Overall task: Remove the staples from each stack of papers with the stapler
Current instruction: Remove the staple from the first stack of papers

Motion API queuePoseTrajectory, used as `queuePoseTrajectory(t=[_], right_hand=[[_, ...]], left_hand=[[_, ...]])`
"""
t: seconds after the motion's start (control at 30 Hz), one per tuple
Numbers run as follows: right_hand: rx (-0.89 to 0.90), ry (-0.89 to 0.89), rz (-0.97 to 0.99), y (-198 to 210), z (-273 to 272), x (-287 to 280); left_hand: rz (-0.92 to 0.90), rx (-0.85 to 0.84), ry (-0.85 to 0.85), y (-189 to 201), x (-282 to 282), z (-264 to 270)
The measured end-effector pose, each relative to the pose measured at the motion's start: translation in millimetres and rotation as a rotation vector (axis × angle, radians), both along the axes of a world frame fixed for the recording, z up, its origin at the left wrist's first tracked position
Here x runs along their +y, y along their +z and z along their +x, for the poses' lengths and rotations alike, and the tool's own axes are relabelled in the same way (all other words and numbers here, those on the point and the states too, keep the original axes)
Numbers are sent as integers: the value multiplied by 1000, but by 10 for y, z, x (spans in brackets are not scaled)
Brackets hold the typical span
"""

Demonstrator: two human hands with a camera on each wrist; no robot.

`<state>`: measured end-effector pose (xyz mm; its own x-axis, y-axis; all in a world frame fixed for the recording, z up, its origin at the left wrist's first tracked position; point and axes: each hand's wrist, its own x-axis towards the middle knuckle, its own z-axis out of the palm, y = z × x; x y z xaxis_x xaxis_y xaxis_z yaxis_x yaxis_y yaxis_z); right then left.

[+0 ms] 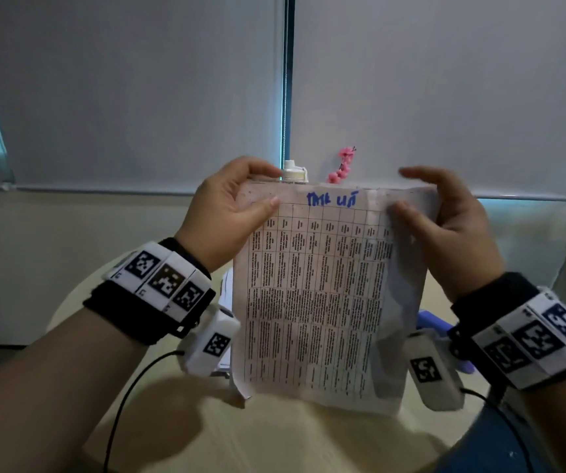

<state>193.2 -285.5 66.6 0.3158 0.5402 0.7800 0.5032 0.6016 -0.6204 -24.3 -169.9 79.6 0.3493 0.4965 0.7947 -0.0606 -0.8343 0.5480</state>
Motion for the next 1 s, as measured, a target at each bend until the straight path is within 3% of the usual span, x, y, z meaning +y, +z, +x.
queuePoseTrajectory(t=[0.43,0.5,0.57,0.63,0.7,0.77,0.83,0.9,1.0], right_hand=[[-6,-109,40,-1,77,141],[3,-102,54,2,76,148],[42,-89,73,12,81,164],[94,-71,78,28,77,183],[106,-56,63,65,66,198],[148,-9,19,86,149,226],[267,-14,-124,41,394,303],[203,-223,-388,-81,736,418],[-420,-574,-1068,-439,1160,564]], left_hand=[[29,-106,69,-35,70,25],[-50,-137,20,-54,53,28],[-261,-141,-120,-86,33,17],[-435,-38,-187,-143,40,28],[-458,47,-115,-205,78,48],[-462,26,-5,-239,158,56],[-479,37,102,-242,283,32],[-490,64,169,-240,379,-5],[-499,117,231,-315,519,-13]])
